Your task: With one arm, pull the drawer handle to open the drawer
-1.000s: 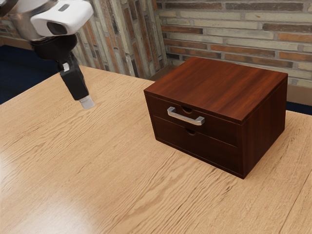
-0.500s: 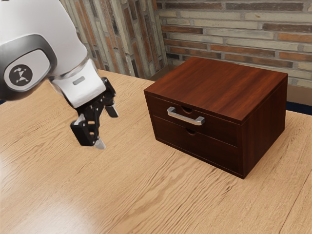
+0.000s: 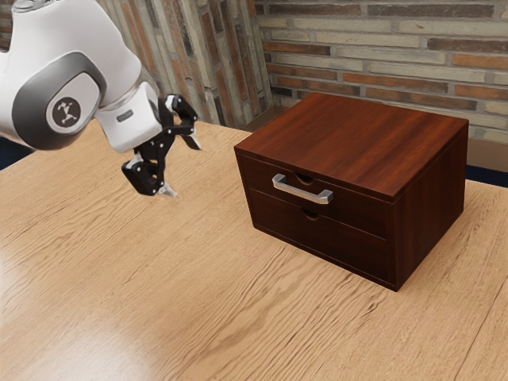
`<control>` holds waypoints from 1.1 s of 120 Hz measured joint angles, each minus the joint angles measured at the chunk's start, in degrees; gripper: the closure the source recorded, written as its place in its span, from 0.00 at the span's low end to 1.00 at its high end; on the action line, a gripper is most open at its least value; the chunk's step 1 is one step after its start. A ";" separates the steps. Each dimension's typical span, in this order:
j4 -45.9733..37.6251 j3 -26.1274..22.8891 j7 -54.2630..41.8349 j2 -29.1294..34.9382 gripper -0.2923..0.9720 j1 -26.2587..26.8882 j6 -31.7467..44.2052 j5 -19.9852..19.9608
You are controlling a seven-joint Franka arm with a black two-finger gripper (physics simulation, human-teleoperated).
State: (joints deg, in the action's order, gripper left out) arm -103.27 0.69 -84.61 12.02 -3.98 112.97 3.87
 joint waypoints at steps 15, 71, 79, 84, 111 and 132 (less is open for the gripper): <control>0.28 0.25 -3.33 -2.61 0.23 -0.81 0.91 -0.11; 6.28 -1.45 -11.51 -10.84 0.33 -1.77 5.77 -3.29; 6.27 -1.57 -12.48 -10.96 0.35 -1.30 6.48 -4.34; 6.29 -1.58 -13.04 -11.03 0.36 -0.93 6.94 -4.74; 6.17 -1.54 -15.48 -13.40 0.38 0.94 8.71 -5.52; 6.26 -1.57 -17.33 -14.55 0.39 0.64 9.59 -5.72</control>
State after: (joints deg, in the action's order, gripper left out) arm -97.00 -0.88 -101.93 -2.53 -3.34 122.56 -1.85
